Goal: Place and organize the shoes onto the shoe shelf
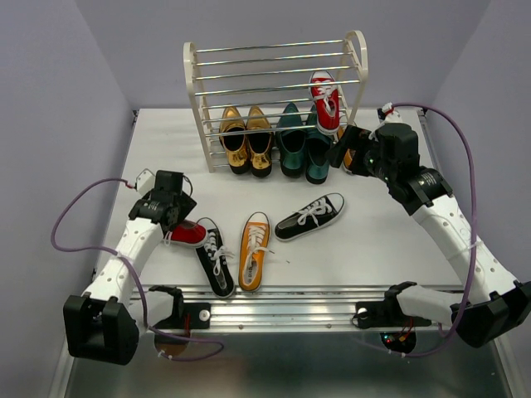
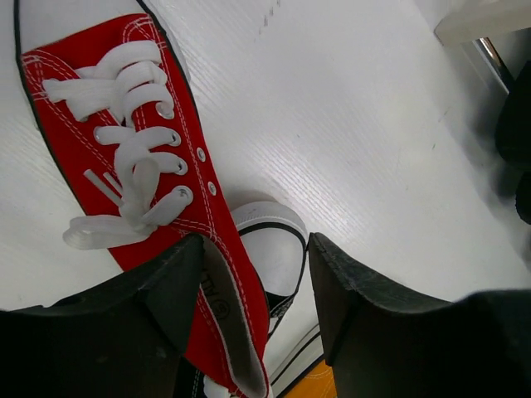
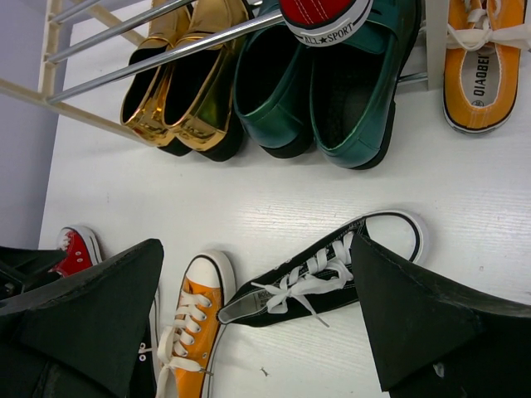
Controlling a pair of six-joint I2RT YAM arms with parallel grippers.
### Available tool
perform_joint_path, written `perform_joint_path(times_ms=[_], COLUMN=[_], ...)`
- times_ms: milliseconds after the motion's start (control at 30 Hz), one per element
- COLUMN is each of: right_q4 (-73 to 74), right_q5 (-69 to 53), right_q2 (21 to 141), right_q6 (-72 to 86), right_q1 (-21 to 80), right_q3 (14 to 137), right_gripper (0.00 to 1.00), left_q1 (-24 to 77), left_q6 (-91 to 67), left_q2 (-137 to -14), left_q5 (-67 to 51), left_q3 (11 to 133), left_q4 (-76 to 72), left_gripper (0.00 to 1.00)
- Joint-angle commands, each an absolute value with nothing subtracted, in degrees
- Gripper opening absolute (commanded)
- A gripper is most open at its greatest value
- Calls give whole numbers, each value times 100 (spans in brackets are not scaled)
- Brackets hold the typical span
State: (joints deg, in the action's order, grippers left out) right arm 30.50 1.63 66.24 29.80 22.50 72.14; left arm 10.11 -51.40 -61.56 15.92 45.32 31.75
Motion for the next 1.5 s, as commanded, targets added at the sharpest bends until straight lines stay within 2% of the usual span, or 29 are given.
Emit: perform_joint_path(times_ms=[0,133,267,433,733,833,933,967,1000,1033,1167,1333,1467], right_q4=[2927,2909,2909,2883,2883,2874,2865,2865,2865,2874,2900,2900,2900], right_q5=[132,123,132,115,70,44,44,44,44,44,44,53,70], right_q2=[6618,6662,6680,6671,6644,6636,6636,6627,6618,6609,6522,6495,6460], right_q6=[2944,2953,2944,2979,3006,3041,3059,3059,3059,3059,3050,3050,3041], right_q1=[2232,2232,2232,2232,2232,2232,2232,2232,2232,2232,2232,2232,2232], right_q3=[7260,7277,7251,7225,7154,7163,7198,7198,7198,7198,7207,7207,7146], right_gripper=[100,100,100,100,100,100,100,100,100,100,100,100,100], left_q1=[993,1019,1055,1265,1670,1810,1881,1881,1881,1881,1881,1881,1881], left_q6=[-5053,-5159,-5299,-5396,-5589,-5712,-5827,-5775,-5722,-5669,-5074,-3669,-3139], left_q2=[-5828,-5731,-5748,-5950,-6037,-6179,-6188,-6161,-6135,-6039,-5662,-5151,-5220], left_q5=[2048,1934,1820,1749,1555,1661,1696,1705,1731,1775,2231,2259,2181], left_q3=[4755,4632,4588,4615,4421,4316,4193,4201,4219,4271,5043,5905,6721], left_q4=[3691,3840,4051,4272,4104,4166,4175,4166,4175,4288,4745,4807,5351], left_gripper=[63,65,77,83,84,77,57,23,4,0,0,0,0])
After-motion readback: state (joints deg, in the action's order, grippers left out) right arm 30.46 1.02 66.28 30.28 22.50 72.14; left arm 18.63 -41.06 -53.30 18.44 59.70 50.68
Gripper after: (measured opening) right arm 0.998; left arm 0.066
